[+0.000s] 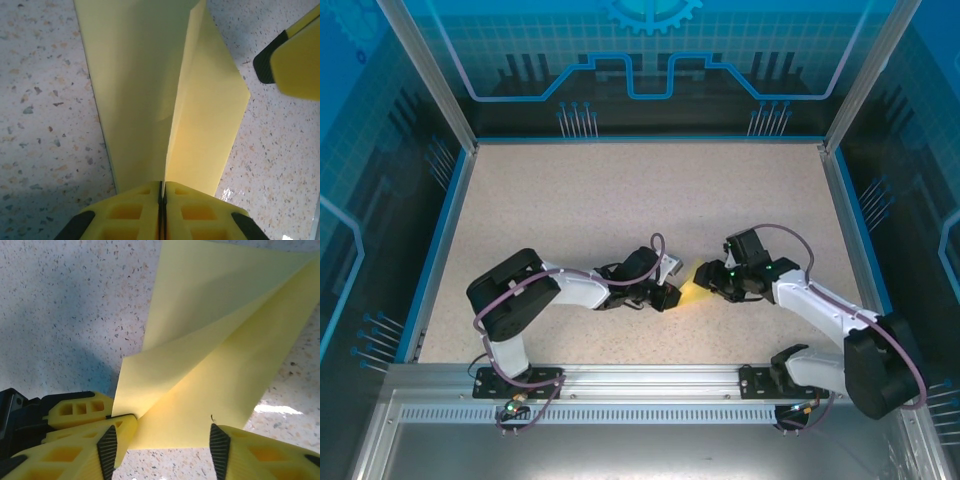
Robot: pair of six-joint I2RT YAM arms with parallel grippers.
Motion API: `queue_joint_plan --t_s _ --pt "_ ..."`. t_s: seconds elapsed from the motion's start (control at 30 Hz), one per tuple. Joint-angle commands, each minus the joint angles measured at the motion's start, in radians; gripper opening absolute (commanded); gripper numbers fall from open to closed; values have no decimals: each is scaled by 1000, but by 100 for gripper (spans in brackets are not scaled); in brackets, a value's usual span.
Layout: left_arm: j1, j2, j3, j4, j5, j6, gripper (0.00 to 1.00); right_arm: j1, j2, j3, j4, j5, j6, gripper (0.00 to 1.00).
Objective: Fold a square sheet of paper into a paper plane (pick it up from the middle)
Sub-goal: Fourth fold the wing at the center of the table.
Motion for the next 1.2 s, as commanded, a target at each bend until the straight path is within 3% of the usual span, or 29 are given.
queue_joint_plan --t_s 0.0,0.43,0.83,1.17 --pt "-6 15 25 -28 21 -87 12 -18 41 -9 60 -40 -18 51" --pt "-15 16 18 -12 24 -172 15 -16 139 -34 195 -53 71 44" --pt "-16 23 19 -2 47 -228 20 -27 174 -46 184 -21 98 44" --pt "-11 -108 11 -118 -2 -220 42 -29 221 -34 136 12 77 48"
